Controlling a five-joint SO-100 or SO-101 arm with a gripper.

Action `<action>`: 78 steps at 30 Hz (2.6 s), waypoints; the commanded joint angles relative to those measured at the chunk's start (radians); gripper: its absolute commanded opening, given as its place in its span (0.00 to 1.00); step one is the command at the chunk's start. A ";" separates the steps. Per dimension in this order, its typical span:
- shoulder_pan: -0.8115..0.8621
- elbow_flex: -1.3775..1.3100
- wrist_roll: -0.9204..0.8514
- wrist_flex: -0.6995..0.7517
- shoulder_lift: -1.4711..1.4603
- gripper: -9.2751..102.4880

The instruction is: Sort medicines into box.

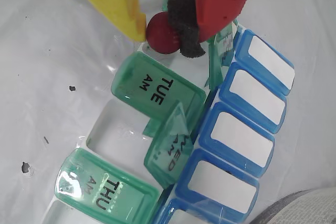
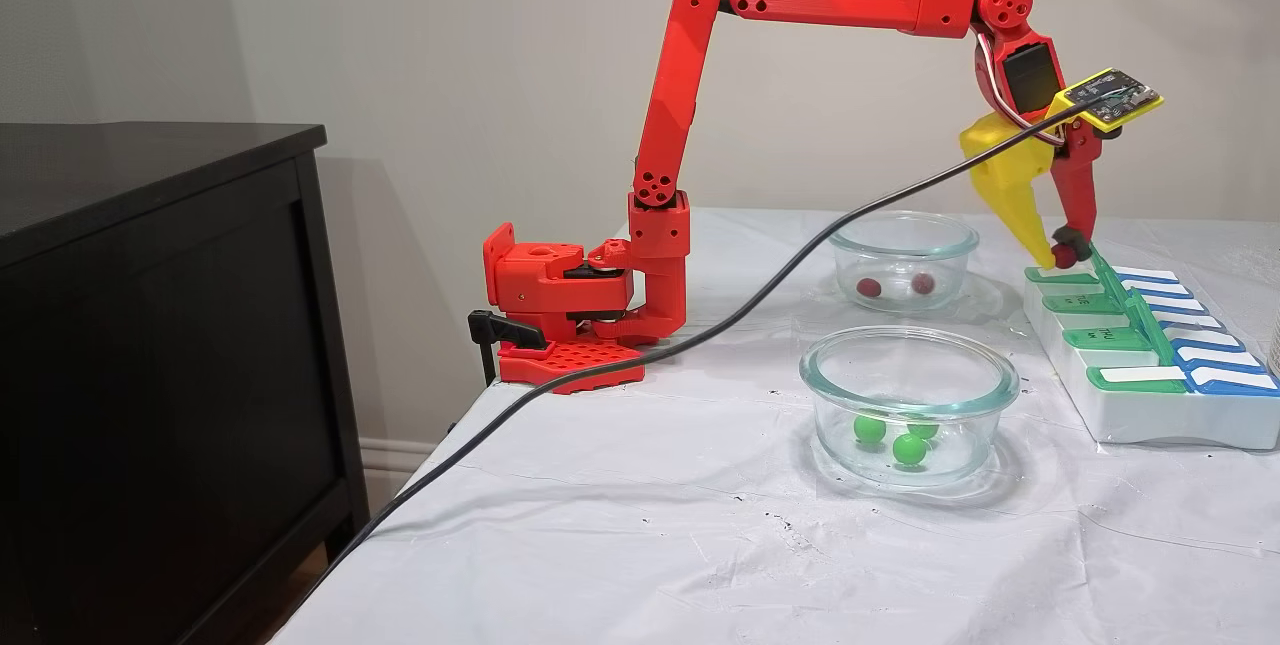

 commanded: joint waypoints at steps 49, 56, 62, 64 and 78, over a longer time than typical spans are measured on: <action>-0.038 -0.028 -0.103 -0.175 -0.026 0.28; -0.075 -0.006 -0.164 -0.091 0.043 0.28; -0.176 -0.160 -0.347 0.241 0.115 0.08; -0.233 -0.167 -0.396 0.327 0.163 0.08; -0.407 0.015 -0.304 0.337 0.169 0.19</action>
